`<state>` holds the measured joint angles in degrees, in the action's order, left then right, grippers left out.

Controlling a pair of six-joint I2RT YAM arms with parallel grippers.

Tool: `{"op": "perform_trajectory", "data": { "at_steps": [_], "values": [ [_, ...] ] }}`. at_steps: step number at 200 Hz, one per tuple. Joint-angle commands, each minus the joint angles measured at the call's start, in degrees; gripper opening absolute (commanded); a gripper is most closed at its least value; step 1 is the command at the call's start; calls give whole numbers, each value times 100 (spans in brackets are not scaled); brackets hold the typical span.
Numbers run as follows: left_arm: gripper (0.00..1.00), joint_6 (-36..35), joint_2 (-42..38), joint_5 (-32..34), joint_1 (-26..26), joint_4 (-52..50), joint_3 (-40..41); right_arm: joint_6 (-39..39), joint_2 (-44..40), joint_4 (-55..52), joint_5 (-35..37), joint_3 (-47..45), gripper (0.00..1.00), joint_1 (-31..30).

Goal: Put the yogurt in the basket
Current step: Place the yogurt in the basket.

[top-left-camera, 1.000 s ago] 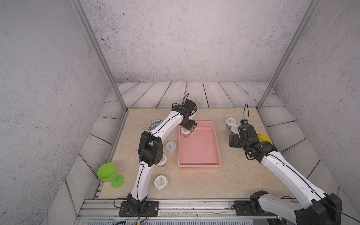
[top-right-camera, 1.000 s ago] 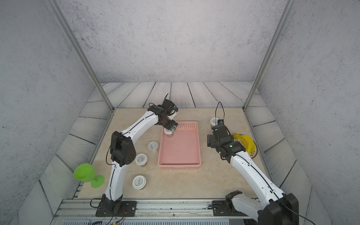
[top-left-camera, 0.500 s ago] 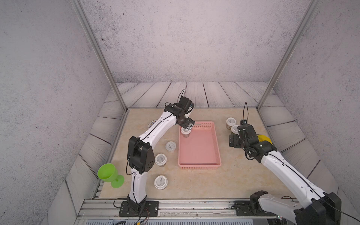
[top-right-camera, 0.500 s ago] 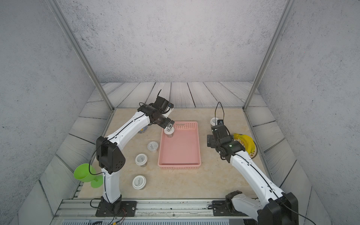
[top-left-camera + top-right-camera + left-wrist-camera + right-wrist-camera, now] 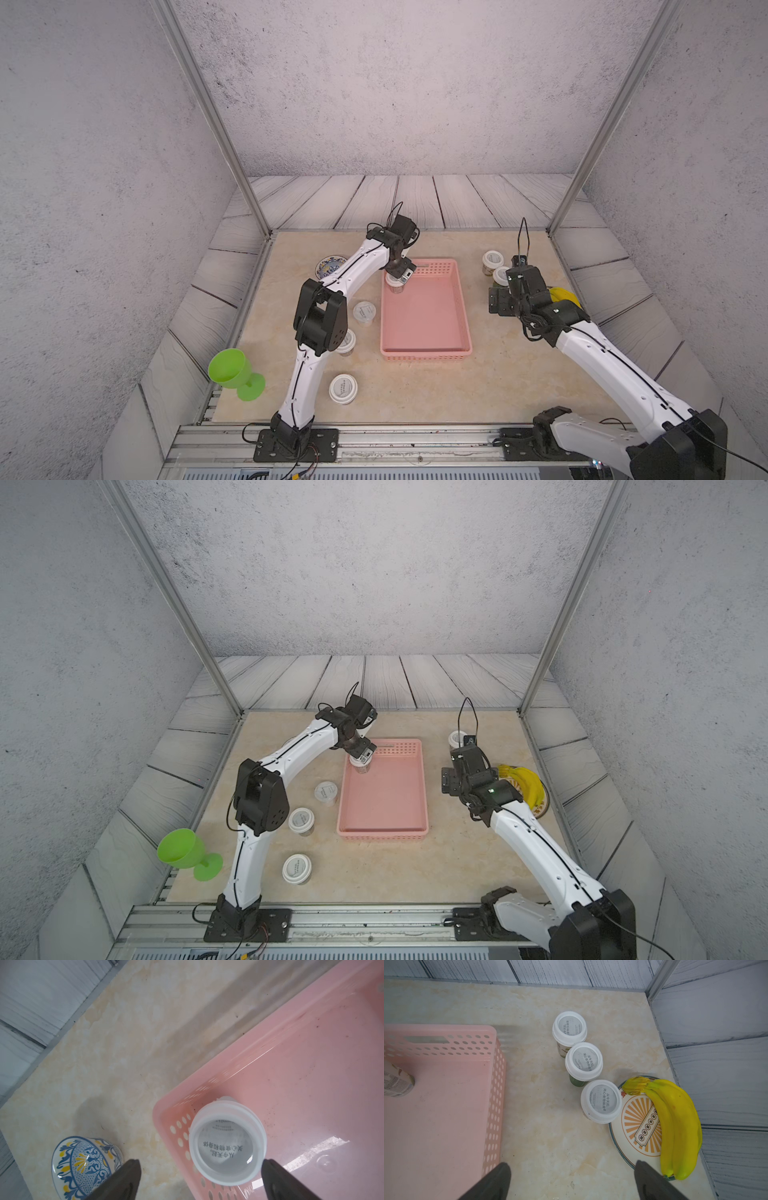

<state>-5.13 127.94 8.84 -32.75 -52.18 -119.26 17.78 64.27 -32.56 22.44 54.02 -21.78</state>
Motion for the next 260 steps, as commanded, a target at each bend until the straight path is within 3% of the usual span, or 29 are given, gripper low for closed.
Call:
{"op": "perform_trajectory", "data": {
  "at_steps": [1, 56, 113, 192, 260],
  "values": [
    [96, -84, 70, 105, 41, -75, -210, 48, 24, -30, -34, 56, 97, 25],
    [96, -63, 138, 110, 76, -107, -159, 42, 42, -3, -55, 47, 97, 29],
    [96, 3, -419, 1, 81, -2, 135, 31, 118, -85, 53, 149, 97, 25],
    [99, -74, -2159, 21, 92, 700, 1722, 50, 726, -389, 272, 828, 97, 26],
    [98, -68, -3919, -8, 345, 1554, 3436, 50, 1773, -782, 278, 2018, 97, 94]
  ]
}}
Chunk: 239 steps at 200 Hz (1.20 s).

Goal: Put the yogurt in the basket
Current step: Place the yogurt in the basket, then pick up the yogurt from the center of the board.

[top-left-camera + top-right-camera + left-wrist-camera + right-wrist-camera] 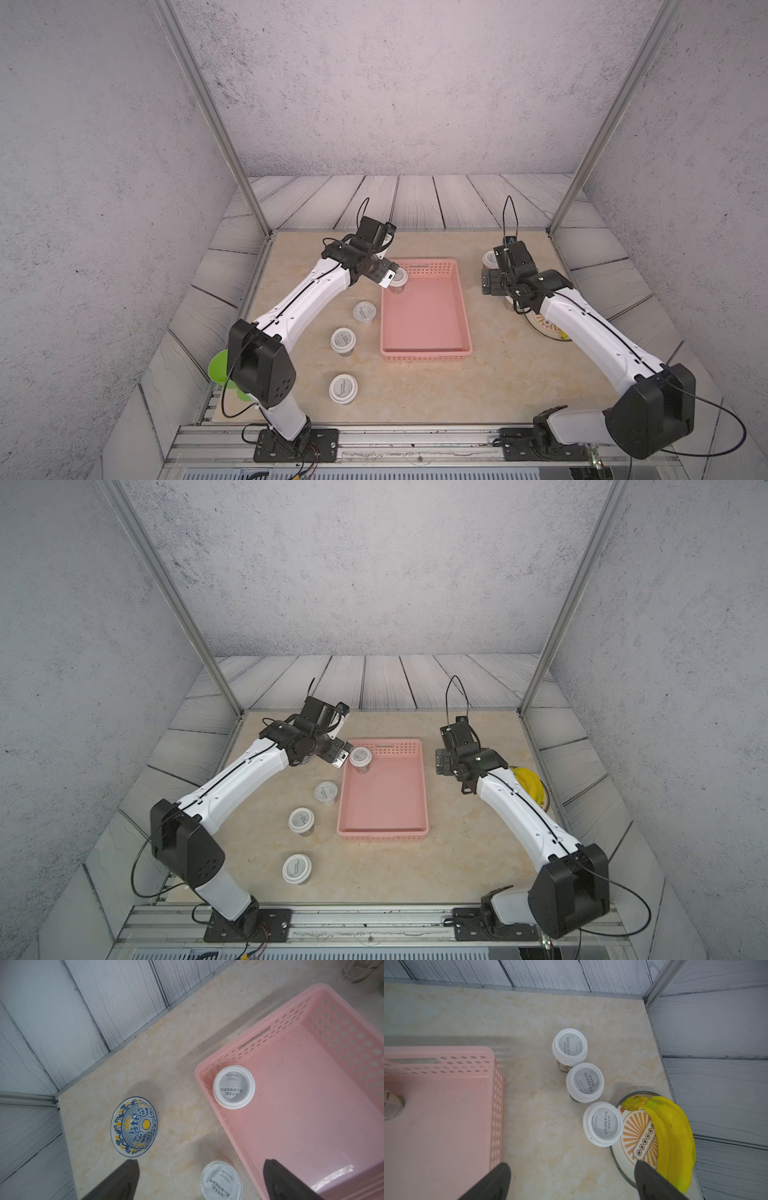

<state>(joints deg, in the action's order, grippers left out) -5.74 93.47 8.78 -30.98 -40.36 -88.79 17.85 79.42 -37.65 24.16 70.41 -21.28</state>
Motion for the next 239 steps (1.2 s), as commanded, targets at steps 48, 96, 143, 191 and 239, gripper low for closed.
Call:
{"op": "perform_trajectory", "data": {
  "at_steps": [48, 96, 143, 191, 239],
  "values": [
    [99, 327, -1350, -749, 859, 680, 1261, 49, 1118, -541, -28, 1180, 97, 272],
    [98, 805, -1813, -1419, 1720, 968, 1833, 70, 1856, -709, -256, 1859, 96, 593],
    [98, 934, -1868, -1518, 1970, 1108, 2013, 79, 2637, -1103, -479, 2664, 93, 827],
    [99, 999, -1835, -1587, 2059, 1141, 2041, 17, 3309, -1131, -555, 3369, 93, 920],
    [99, 1035, -1775, -1628, 2179, 1155, 2041, 18, 4143, -1551, -876, 4264, 93, 1094]
  ]
}}
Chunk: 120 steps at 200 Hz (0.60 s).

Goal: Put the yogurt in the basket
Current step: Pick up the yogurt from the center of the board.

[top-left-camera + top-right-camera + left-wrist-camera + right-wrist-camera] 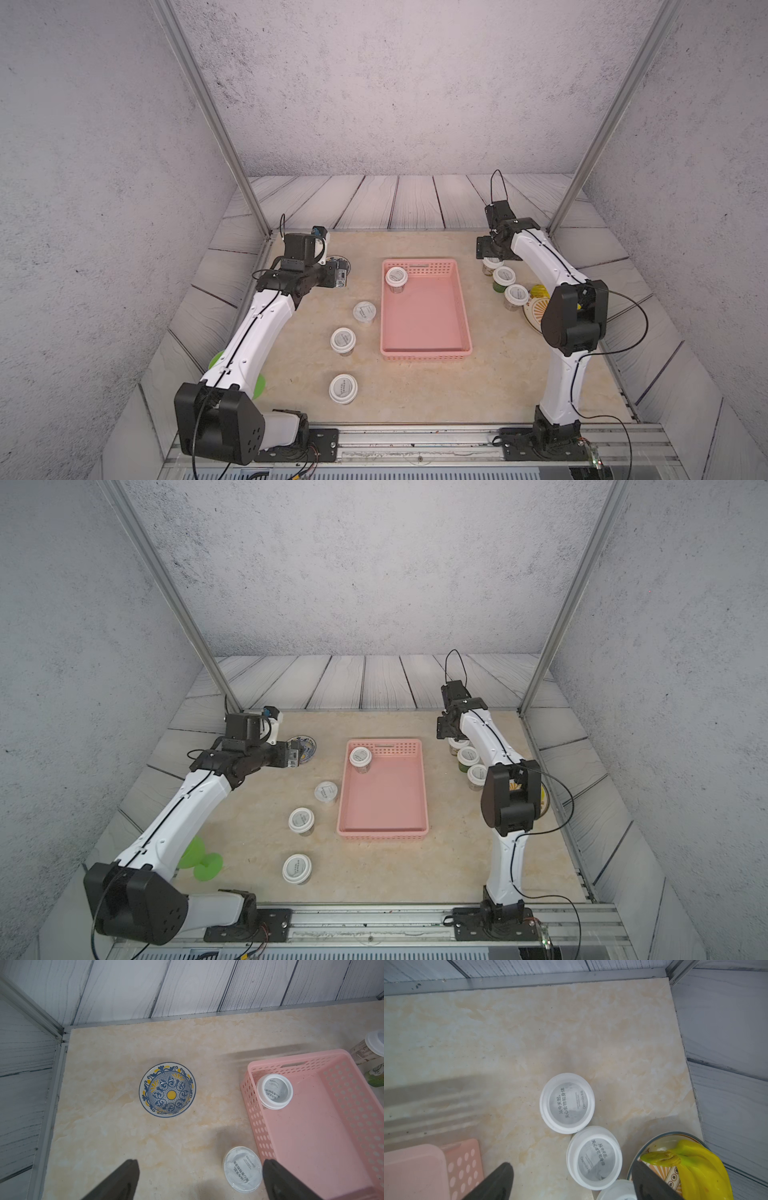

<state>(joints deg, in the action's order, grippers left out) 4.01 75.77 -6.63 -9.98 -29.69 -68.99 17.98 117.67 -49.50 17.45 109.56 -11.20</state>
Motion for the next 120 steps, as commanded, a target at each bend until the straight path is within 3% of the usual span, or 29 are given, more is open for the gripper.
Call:
{"op": "perform_trajectory", "data": {
  "at_steps": [1, 120],
  "values": [
    [99, 58, -3, -90, 81, 92, 61, 0, 327, -376, -206, 366, 93, 89],
    [99, 95, 92, -130, 292, 107, 59, 4, 1253, -536, -515, 1103, 92, 333]
  ]
}}
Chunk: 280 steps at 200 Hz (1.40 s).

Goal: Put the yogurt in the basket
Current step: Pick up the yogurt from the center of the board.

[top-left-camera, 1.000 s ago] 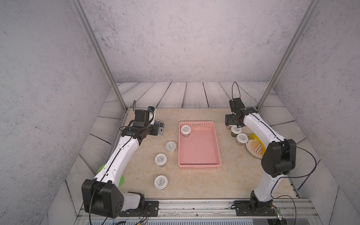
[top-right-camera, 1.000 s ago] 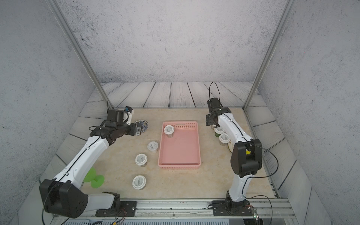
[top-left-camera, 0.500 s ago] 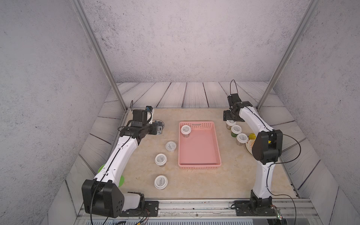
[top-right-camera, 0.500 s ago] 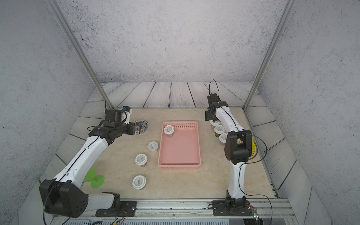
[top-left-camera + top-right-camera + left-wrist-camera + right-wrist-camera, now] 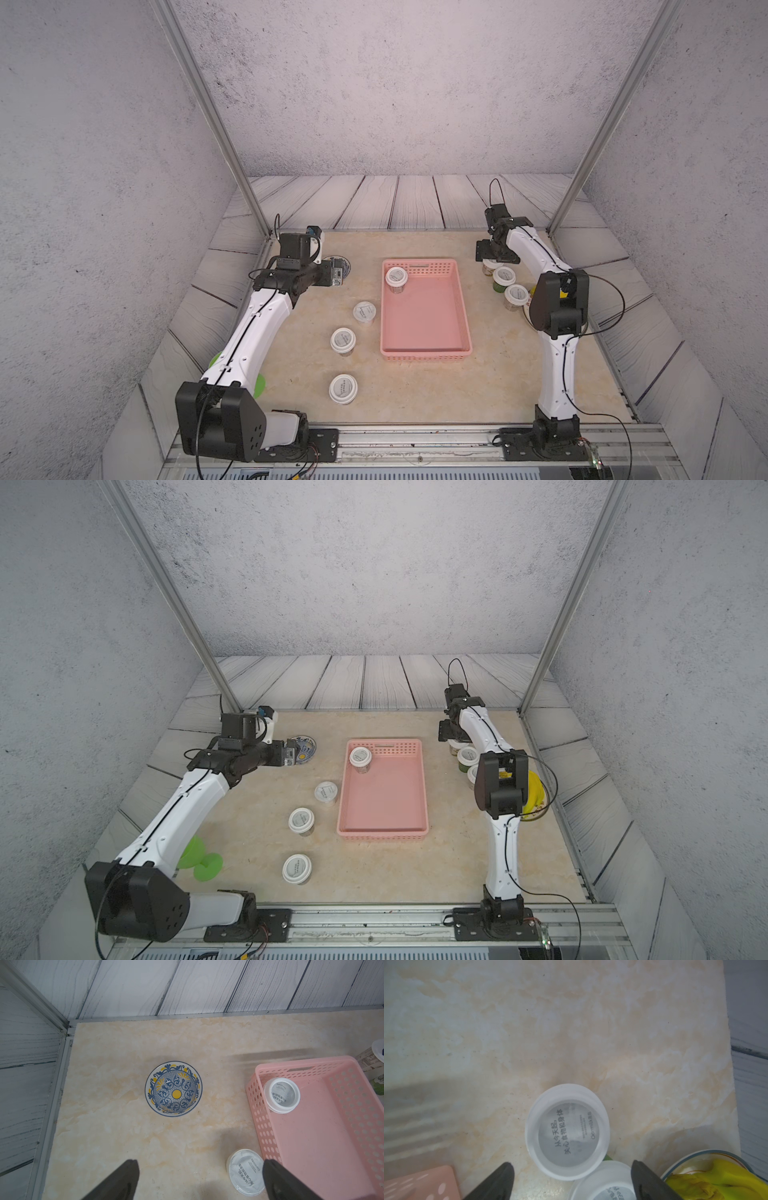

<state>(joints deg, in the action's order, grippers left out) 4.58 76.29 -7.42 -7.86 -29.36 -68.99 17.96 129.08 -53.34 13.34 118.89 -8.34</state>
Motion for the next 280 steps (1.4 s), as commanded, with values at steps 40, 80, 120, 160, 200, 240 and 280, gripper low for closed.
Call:
{"op": "perform_trajectory", "data": {
  "at_steps": [40, 80, 120, 160, 200, 240, 280],
  "values": [
    [99, 88, 86, -146, 146, 105, 101, 16, 395, -243, -146, 462, 92, 69],
    [99, 85, 103, -164, 176, 114, 110, 16, 650, -343, -227, 726, 89, 103],
    [99, 88, 110, -181, 197, 131, 158, -11, 661, -333, -224, 732, 88, 111],
    [99, 98, 128, -200, 200, 144, 166, -3, 619, -305, -219, 721, 86, 107],
    [98, 122, 97, -232, 199, 165, 192, -9, 628, -305, -236, 706, 82, 106],
    [98, 121, 96, -232, 199, 177, 202, -21, 609, -295, -251, 714, 78, 109],
    [99, 103, 95, -222, 204, 189, 218, -29, 568, -309, -288, 723, 78, 104]
  ]
}}
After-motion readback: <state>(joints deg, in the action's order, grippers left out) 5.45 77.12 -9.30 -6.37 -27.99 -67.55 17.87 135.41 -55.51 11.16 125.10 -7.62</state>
